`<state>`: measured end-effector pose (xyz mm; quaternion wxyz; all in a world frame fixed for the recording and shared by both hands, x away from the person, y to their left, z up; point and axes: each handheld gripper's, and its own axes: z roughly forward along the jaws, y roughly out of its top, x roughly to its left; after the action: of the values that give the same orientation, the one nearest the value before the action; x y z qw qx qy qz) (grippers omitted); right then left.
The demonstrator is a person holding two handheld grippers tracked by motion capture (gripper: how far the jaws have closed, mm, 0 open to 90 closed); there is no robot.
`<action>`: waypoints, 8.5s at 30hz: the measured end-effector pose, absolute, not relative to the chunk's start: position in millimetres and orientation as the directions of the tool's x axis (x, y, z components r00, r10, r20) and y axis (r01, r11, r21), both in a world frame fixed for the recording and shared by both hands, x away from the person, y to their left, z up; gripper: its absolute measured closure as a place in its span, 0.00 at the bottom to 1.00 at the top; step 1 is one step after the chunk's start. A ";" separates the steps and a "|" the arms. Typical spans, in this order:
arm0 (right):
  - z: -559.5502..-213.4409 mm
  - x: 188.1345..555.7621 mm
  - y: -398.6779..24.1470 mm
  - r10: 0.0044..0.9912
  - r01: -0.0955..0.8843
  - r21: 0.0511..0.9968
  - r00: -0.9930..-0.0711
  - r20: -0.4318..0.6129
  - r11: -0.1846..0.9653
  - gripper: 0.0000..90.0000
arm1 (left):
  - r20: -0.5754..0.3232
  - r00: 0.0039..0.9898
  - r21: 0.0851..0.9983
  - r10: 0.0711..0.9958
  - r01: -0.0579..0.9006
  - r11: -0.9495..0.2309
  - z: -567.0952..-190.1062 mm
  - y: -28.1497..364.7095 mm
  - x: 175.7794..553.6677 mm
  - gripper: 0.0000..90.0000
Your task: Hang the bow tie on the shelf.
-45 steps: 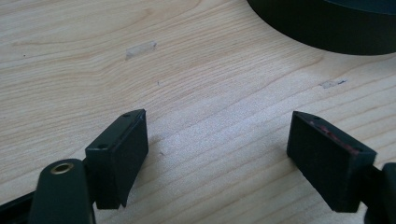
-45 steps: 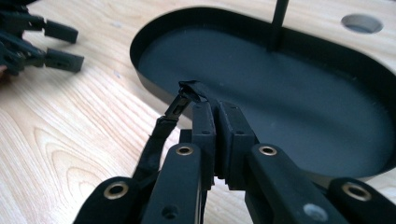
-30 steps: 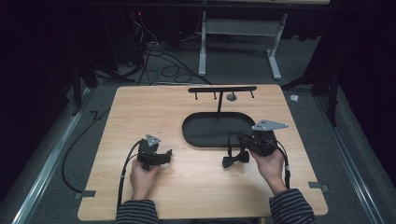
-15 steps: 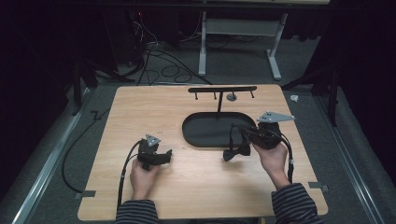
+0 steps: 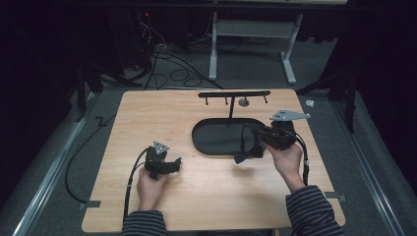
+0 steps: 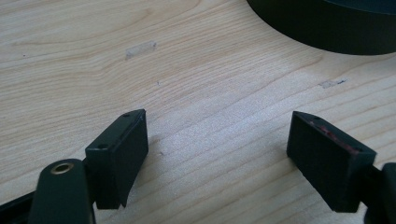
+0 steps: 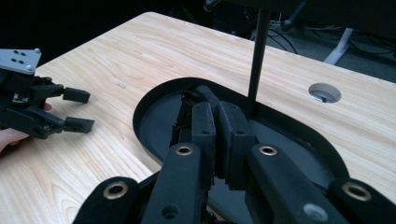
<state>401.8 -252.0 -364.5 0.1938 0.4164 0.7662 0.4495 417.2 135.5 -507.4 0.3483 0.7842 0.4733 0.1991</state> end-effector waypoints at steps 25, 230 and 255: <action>-341.0 434.8 -249.8 0.841 0.455 0.862 -0.537 0.064 0.225 0.97 | -0.017 0.473 0.734 0.881 0.604 -0.310 -507.4 135.5 417.2 0.23; -383.0 376.2 -310.3 0.857 0.479 0.875 -0.477 0.193 0.070 0.68 | -0.016 0.473 0.736 0.881 0.602 -0.310 -507.6 135.4 416.6 0.23; -404.2 369.9 -300.7 0.851 0.511 0.854 -0.487 0.194 0.097 0.68 | -0.016 0.473 0.736 0.881 0.602 -0.310 -507.6 135.4 416.6 0.23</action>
<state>369.9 -300.7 -404.2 0.1788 0.4737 0.7189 0.4763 416.6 135.4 -507.6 0.3486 0.7841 0.4728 0.2003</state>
